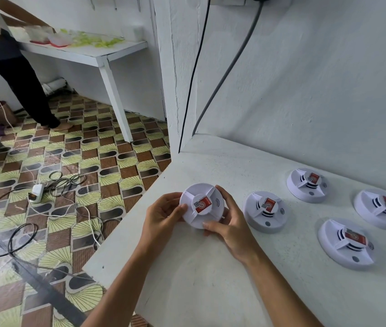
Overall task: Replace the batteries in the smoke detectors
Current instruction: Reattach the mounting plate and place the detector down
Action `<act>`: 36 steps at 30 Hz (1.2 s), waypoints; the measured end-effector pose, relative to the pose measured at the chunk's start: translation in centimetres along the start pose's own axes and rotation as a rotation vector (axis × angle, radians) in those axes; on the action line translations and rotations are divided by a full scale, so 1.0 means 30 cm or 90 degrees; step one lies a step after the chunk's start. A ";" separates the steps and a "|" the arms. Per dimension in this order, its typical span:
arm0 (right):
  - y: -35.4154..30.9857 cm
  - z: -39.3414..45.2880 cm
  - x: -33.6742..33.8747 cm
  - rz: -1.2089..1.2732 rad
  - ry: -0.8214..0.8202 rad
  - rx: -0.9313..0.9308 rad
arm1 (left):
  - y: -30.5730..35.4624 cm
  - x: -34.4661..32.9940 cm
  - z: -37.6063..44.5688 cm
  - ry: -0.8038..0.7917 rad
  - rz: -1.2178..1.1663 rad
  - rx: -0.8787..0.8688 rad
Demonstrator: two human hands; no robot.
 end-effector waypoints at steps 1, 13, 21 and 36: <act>-0.002 0.000 0.003 0.021 0.001 -0.007 | 0.000 0.000 0.000 0.000 0.001 -0.001; -0.013 -0.002 0.005 0.075 0.022 -0.024 | -0.001 0.000 0.002 0.004 0.002 0.001; -0.015 -0.002 0.002 0.068 0.052 -0.026 | -0.001 -0.003 0.001 0.005 -0.003 0.002; -0.021 -0.005 -0.002 0.042 0.056 -0.023 | -0.003 -0.002 0.003 -0.001 -0.016 0.005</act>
Point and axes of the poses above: each hand's wrist, its own z-axis towards the middle knuckle, its own x-axis out of the back of the hand, y = z × x, the point moved 2 cm from there along z, towards the middle knuckle, and after that the axes turned 14 degrees about x, right-handed, at the moved point
